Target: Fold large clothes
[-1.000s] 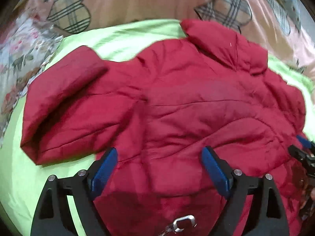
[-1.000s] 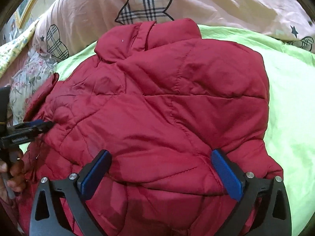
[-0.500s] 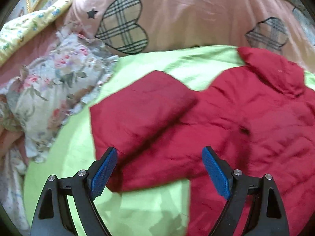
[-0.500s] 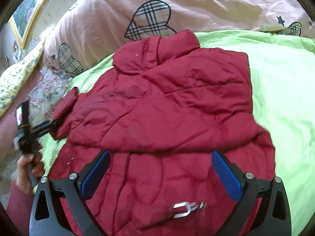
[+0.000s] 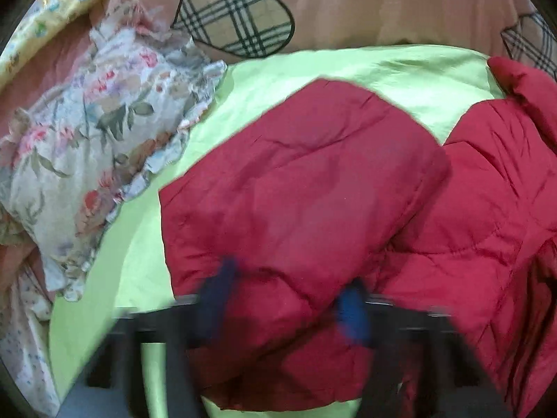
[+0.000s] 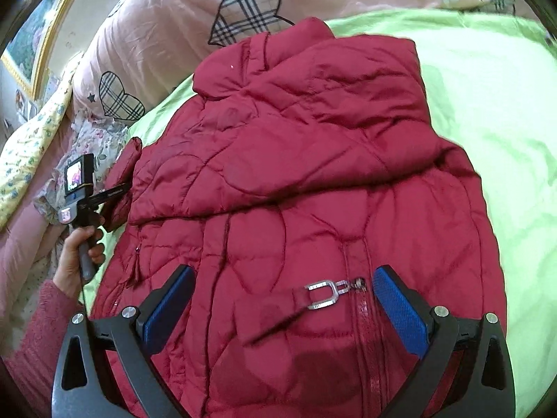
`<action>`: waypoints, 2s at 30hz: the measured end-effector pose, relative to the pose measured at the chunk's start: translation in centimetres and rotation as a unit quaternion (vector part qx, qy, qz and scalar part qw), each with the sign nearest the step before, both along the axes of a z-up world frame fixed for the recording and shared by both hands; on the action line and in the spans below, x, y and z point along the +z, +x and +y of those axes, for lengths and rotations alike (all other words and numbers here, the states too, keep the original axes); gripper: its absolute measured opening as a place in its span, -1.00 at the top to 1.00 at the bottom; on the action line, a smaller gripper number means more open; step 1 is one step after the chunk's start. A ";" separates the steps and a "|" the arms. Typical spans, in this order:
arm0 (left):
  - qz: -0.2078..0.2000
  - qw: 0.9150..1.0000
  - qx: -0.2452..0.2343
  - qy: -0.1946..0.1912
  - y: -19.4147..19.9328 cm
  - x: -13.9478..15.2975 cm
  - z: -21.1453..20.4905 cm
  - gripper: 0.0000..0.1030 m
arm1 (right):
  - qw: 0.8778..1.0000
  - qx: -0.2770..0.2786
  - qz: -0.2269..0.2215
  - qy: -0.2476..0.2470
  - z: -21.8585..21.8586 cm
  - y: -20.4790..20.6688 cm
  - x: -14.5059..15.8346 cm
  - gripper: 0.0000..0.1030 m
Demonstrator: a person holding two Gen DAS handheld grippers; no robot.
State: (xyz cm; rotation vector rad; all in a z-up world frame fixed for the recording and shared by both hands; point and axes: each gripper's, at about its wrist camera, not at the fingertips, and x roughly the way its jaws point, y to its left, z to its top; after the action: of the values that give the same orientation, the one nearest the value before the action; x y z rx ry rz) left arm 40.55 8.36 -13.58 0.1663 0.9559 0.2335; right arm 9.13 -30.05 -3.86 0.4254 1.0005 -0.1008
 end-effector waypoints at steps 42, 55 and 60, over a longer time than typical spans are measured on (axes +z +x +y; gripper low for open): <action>-0.015 0.927 -0.229 -0.296 -12.5 5.9 -12.8 0.75 | 0.973 -0.050 -0.113 0.194 -5.3 3.2 2.2 -0.89; 0.017 0.934 -0.243 -0.259 -10.7 3.8 -16.4 0.33 | 0.974 -0.044 -0.087 0.202 -5.5 7.8 -0.5 0.80; 0.025 0.931 -0.240 -0.275 -11.0 4.2 -15.5 -0.31 | 0.981 -0.043 -0.098 0.162 -5.8 7.5 0.3 0.86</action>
State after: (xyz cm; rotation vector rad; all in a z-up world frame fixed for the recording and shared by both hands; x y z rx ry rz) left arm 29.55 -7.15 -9.40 -0.1143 0.9681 -0.4922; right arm 16.66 -35.86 -3.55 0.7634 0.8044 0.0279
